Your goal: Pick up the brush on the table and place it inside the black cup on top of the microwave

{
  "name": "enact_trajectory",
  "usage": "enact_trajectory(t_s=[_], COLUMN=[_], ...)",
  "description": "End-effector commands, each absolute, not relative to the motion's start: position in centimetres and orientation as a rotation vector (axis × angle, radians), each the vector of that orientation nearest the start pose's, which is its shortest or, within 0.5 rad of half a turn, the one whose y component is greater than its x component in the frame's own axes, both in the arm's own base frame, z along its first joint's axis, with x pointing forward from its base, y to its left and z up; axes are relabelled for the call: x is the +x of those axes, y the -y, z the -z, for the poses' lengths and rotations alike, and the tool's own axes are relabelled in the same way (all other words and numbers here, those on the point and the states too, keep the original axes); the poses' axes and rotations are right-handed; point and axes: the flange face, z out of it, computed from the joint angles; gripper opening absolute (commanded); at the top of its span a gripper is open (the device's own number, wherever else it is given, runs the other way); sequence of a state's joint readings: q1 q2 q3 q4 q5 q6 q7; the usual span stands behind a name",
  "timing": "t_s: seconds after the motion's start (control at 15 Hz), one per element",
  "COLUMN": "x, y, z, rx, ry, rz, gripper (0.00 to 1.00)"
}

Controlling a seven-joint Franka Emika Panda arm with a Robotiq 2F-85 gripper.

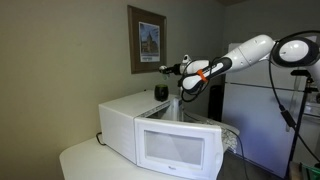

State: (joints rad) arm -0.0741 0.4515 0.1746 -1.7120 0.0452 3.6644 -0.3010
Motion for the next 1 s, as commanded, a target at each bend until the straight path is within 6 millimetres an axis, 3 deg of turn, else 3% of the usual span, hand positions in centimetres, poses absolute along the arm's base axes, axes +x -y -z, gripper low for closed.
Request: enact_trajectory(t_s=[0.0,0.33,0.67,0.93], x=[69.6,70.6,70.7,70.8], y=[-4.7,-5.6,-5.0,-5.6], z=[-50.3,-48.0,-47.0,-46.5], rx=[-2.267,-2.268,-2.277,-2.268], ry=[0.282,0.296,0.265,0.313], rz=[2.216,2.182,2.17,2.149], gripper=[0.08,0.08,0.08,0.08])
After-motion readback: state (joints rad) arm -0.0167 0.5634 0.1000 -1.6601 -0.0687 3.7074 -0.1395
